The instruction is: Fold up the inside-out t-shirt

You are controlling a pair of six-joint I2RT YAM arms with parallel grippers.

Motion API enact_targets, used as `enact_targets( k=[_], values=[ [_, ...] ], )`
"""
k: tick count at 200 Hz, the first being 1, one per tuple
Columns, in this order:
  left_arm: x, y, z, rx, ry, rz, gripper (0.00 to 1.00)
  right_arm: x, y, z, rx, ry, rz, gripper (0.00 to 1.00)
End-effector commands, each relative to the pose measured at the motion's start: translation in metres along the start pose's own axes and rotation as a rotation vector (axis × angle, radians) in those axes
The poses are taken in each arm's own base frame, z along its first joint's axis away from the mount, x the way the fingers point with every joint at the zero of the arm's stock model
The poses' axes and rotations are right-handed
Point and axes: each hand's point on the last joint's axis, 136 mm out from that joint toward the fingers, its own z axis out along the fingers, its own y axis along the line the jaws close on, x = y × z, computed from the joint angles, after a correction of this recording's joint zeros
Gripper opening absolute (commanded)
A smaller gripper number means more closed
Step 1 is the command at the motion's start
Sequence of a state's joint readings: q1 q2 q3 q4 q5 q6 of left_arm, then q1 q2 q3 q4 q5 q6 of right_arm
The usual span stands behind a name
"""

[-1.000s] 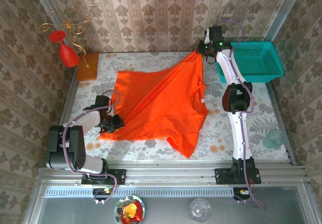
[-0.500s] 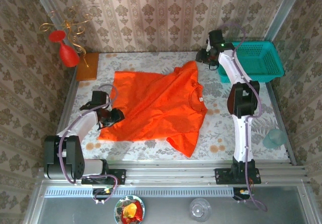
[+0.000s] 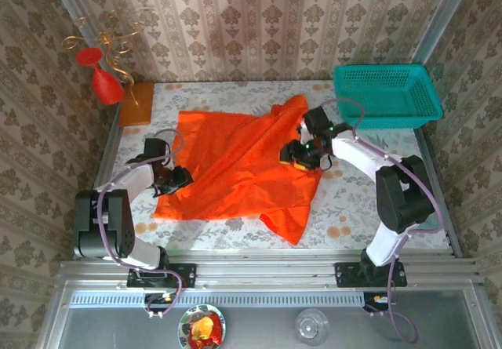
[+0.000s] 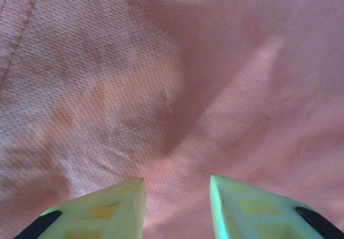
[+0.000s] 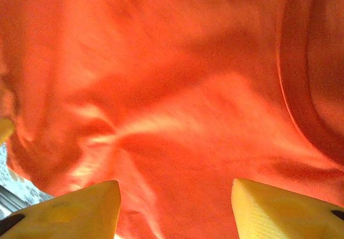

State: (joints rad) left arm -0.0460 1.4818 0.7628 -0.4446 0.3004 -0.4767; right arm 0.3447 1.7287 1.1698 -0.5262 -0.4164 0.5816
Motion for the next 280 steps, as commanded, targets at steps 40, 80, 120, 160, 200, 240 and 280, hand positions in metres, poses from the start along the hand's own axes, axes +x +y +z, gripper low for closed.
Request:
enact_targets(
  k=[40,80,120,160,200,240,280],
  values=[
    [-0.015,0.001,0.004,0.037,-0.004,-0.008,0.38,0.015,-0.085,0.016,0.052,-0.033,0.302,0.63],
    [-0.023,-0.008,0.024,0.101,0.029,-0.031,0.38,0.007,-0.138,-0.004,0.090,-0.105,0.448,0.65],
    [-0.048,-0.015,0.044,0.123,0.040,-0.046,0.37,-0.003,-0.127,-0.034,0.080,-0.153,0.396,0.65],
    [-0.081,-0.011,0.039,0.086,-0.018,-0.054,0.37,0.035,-0.105,-0.070,0.125,-0.152,0.315,0.62],
    [-0.103,-0.014,0.026,0.091,-0.067,-0.056,0.37,0.106,-0.082,-0.063,0.165,-0.077,0.266,0.56],
    [-0.105,-0.029,0.001,0.129,-0.116,-0.038,0.38,0.175,-0.069,-0.039,0.188,0.015,0.240,0.42],
    [-0.088,-0.025,-0.031,0.089,-0.179,-0.028,0.39,0.213,-0.061,-0.009,0.189,0.127,0.201,0.44]
  ],
)
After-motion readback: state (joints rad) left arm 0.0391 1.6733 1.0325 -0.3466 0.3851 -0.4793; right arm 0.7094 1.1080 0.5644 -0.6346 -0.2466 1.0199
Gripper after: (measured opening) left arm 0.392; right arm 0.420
